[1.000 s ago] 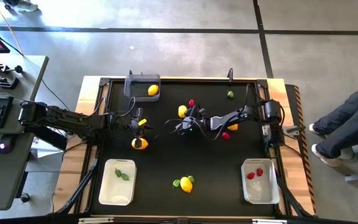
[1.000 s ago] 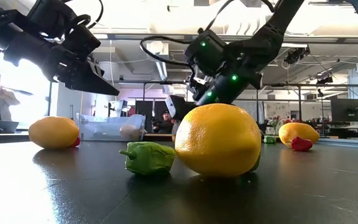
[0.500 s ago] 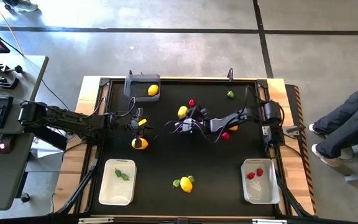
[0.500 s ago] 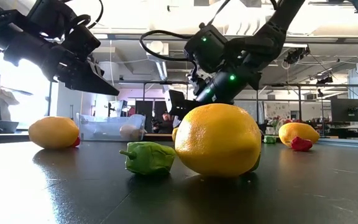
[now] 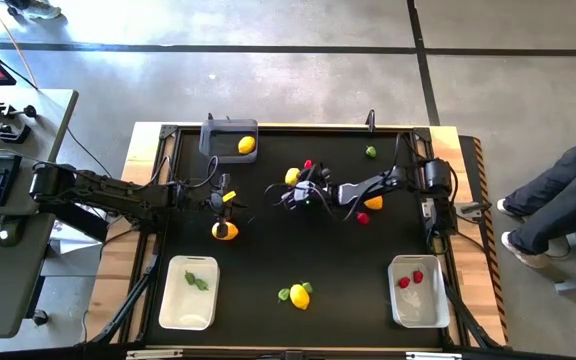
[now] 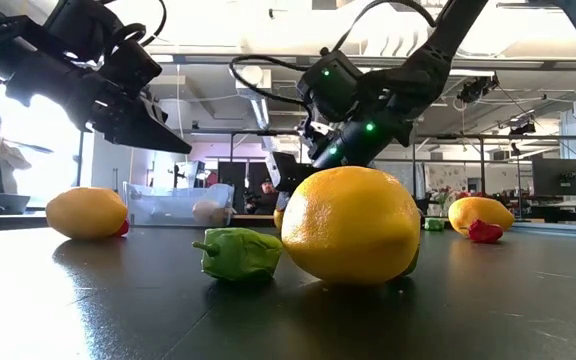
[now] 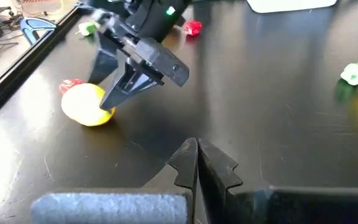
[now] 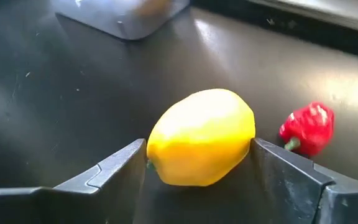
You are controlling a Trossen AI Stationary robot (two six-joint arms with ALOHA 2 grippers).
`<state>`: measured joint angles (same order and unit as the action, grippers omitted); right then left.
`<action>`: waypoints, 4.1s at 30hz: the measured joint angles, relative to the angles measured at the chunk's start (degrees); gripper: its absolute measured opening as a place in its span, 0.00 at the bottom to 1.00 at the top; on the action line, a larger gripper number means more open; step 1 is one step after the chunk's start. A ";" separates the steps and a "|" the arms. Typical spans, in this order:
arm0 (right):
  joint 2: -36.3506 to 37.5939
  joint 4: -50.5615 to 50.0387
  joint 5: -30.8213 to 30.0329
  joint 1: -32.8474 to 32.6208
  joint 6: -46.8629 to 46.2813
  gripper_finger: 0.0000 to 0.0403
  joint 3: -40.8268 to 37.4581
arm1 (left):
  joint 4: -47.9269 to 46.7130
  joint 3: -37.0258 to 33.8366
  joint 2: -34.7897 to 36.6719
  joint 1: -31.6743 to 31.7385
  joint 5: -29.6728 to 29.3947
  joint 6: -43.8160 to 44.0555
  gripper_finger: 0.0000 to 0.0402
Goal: Sort produce into baskets
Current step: Put the yellow lemon into the black bin
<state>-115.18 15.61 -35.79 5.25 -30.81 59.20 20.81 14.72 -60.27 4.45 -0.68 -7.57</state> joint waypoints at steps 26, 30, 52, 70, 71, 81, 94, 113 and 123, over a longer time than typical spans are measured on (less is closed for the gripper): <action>4.17 -1.65 -6.30 -7.11 -0.64 0.69 0.00 | 16.66 -5.46 -2.49 0.17 1.85 2.89 0.00; 3.28 -1.88 -6.87 -5.51 -3.91 0.68 -0.02 | 16.32 -5.44 -2.49 0.17 1.37 2.86 0.00; 6.68 -13.86 8.87 5.34 1.07 0.08 -0.02 | 15.01 -5.42 -2.51 3.90 -0.03 2.99 0.00; 7.69 -8.02 11.30 7.53 11.96 0.18 -0.02 | 14.62 -5.42 -2.51 4.28 -0.03 2.86 0.00; 8.46 -8.25 12.10 7.54 12.51 0.22 -0.02 | 14.62 -5.42 -2.51 4.26 -0.03 2.86 0.00; 8.42 -8.96 4.08 -0.43 9.25 0.64 0.00 | 14.54 -5.42 -2.51 4.26 -0.01 2.86 0.00; 5.64 -4.04 12.88 4.78 34.03 0.77 0.00 | 14.52 -5.40 -2.51 4.26 -0.01 2.53 0.00; 1.81 -1.47 46.26 16.37 42.83 0.73 0.00 | 14.19 -5.40 -2.51 4.26 0.01 1.49 0.00; -0.13 0.35 48.28 14.86 40.70 0.39 0.00 | 13.93 -5.40 -2.51 4.26 0.01 1.46 0.00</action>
<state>-115.31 15.96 12.49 20.11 9.89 59.20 34.74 9.32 -62.78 8.71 -0.67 -6.11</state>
